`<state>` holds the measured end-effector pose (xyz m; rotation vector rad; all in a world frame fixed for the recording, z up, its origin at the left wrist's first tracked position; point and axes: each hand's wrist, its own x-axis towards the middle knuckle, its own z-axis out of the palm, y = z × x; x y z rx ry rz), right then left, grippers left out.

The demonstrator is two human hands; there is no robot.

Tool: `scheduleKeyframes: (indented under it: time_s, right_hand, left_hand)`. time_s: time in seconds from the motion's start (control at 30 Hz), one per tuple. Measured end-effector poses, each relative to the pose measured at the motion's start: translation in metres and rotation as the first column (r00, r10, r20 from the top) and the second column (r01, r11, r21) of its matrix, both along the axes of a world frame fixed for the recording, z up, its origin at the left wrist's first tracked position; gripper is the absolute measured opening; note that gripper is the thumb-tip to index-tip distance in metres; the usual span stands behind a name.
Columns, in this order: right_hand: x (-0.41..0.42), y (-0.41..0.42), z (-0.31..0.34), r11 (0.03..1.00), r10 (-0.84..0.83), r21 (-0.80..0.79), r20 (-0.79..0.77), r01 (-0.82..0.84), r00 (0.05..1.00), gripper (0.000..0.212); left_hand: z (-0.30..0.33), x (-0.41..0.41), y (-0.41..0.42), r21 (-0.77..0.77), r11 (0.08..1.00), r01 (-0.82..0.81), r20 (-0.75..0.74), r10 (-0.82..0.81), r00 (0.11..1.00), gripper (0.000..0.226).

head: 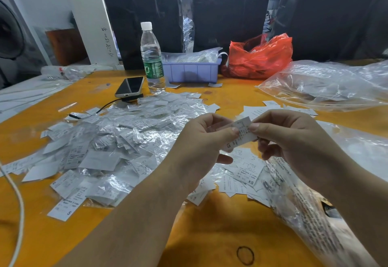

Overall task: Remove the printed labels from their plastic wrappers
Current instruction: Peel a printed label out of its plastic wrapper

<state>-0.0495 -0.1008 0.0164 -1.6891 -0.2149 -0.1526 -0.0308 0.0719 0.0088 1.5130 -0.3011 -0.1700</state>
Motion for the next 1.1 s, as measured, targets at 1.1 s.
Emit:
scheduleKeyframes:
  time_s: [1.1]
  right_hand:
    - [-0.0028,0.0024,-0.0031,0.981,0.107,-0.169,0.038,-0.099,0.994,0.013]
  left_hand:
    - [-0.0012,0.0021,0.0029,-0.026,0.999,-0.033,-0.037,0.032,0.999,0.004]
